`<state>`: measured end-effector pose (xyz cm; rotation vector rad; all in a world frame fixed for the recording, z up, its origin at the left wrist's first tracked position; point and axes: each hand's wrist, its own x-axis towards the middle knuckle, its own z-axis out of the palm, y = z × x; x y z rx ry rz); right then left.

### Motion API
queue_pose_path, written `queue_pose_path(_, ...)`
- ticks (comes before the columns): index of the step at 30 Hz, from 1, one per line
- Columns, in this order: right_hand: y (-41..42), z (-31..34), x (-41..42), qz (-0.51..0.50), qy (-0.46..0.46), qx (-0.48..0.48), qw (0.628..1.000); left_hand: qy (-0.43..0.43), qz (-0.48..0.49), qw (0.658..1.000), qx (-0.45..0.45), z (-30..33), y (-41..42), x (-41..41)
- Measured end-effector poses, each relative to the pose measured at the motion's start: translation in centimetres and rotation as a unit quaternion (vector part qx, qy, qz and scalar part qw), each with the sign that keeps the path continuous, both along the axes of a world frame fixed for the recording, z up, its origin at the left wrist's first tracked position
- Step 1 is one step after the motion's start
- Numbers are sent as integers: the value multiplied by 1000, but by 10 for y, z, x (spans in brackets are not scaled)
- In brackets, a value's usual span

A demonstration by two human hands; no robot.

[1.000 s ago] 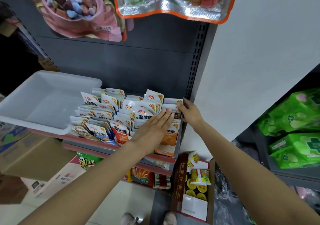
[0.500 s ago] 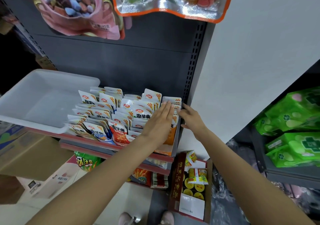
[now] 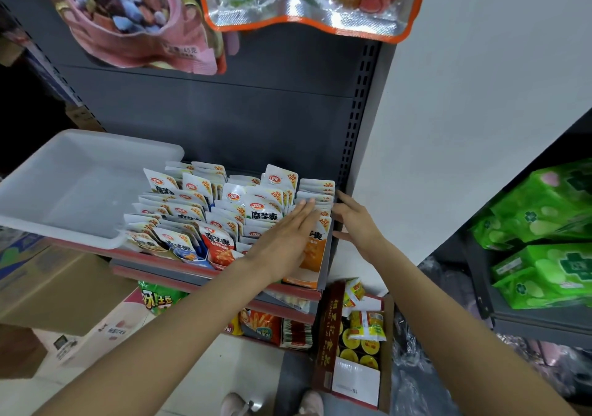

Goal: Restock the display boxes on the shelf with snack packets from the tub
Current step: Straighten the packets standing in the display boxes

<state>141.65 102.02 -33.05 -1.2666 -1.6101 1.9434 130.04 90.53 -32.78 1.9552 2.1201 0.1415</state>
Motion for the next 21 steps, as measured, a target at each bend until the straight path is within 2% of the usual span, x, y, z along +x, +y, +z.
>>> queue_pose_path(4,-10,-16,11,57,14,38,998,96,-14,994,58,8,5,4)
queue_pose_path(6,-18,-26,12,111,-19,93,989,128,-15,989,74,15,12,2)
queue_pose_path(8,-25,-43,6,144,-88,156,973,133,1,988,77,19,15,-3)
queue_pose_path(12,-27,-62,-3,102,-184,177,961,129,6,990,55,15,7,-9)
queue_pose_path(18,-38,-50,10,104,-185,274,938,100,4,993,65,10,-7,-20)
queue_pose_path(21,-31,-52,0,116,-213,234,942,122,19,990,61,8,-6,-16)
